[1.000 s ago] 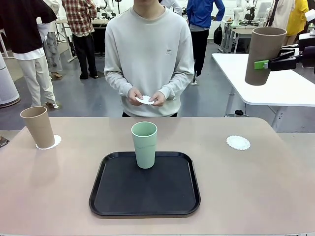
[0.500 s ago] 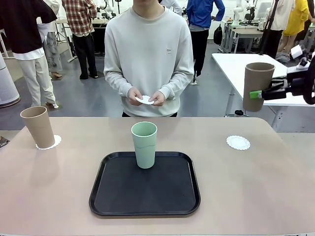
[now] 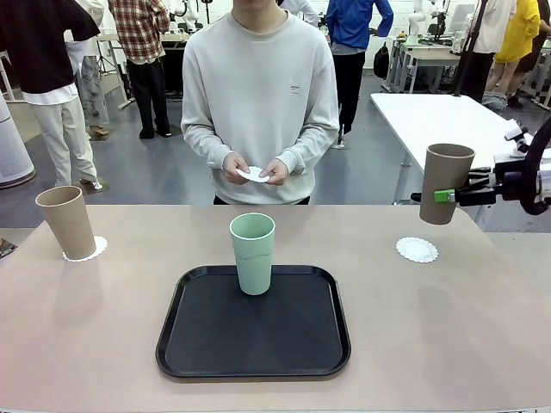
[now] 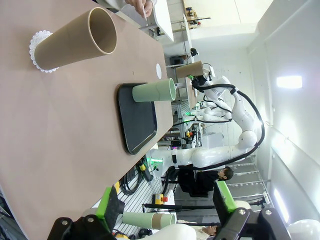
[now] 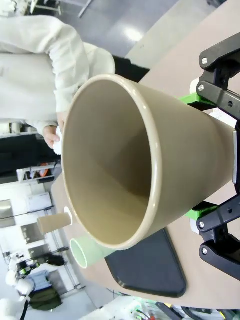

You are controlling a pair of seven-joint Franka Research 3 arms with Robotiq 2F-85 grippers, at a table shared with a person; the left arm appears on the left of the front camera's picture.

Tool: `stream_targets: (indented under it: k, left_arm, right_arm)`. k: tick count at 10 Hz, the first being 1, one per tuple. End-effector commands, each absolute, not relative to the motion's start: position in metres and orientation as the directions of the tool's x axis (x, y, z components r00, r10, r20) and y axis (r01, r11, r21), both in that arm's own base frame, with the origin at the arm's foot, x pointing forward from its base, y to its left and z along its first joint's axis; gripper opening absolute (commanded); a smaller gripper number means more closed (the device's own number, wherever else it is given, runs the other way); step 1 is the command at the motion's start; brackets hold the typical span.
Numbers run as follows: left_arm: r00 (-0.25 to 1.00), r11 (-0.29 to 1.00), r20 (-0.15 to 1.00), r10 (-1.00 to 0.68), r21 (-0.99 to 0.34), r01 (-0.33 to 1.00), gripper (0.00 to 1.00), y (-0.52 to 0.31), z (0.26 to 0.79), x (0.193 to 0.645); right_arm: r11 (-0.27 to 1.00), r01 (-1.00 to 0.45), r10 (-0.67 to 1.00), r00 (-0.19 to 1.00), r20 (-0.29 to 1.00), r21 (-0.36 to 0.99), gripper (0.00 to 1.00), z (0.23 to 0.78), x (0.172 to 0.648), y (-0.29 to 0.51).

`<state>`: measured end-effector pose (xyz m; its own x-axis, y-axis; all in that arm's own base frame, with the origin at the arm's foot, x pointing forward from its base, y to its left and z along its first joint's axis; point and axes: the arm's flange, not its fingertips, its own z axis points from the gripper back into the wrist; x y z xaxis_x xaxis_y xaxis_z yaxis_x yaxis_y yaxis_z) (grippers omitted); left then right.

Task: Place coasters on the table and set cups on them.
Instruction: Take one Reusable plastic cup from the Flat Tray and place it on a coaster set by the human.

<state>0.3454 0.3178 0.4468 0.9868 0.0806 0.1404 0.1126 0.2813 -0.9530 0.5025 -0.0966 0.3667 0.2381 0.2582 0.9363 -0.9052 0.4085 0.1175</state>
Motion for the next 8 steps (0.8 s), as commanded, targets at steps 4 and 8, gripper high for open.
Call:
stream_targets:
  k: [4, 8]
  left_arm:
    - [0.987, 0.271, 0.140, 0.083, -0.956, 0.113, 1.00, 0.318, 0.449, 0.344]
    - [0.987, 0.271, 0.140, 0.083, -0.956, 0.113, 1.00, 0.318, 0.449, 0.344]
  right_arm:
    - [0.430, -0.894, 0.207, 0.236, 0.950, 0.128, 0.84, 0.322, 0.519, -0.106]
    - [0.418, -0.896, 0.213, 0.260, 0.942, 0.152, 0.84, 0.294, 0.522, -0.100]
